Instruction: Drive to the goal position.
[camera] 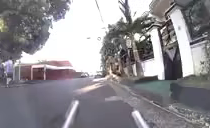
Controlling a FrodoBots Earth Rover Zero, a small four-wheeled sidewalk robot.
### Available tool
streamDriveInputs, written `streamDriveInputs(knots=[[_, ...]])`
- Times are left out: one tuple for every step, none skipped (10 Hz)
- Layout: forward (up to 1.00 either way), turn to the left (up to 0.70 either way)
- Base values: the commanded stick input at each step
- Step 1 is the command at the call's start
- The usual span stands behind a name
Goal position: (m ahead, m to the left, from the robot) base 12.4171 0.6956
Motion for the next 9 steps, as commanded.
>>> streamDriveInputs(knots=[[0.7,0.0],[0.7,0.0],[0.21,0.0],[0.0,0.0],[0.0,0.0],[0.0,0.0],[0.0,0.0],[0.0,0.0],[0.0,0.0]])
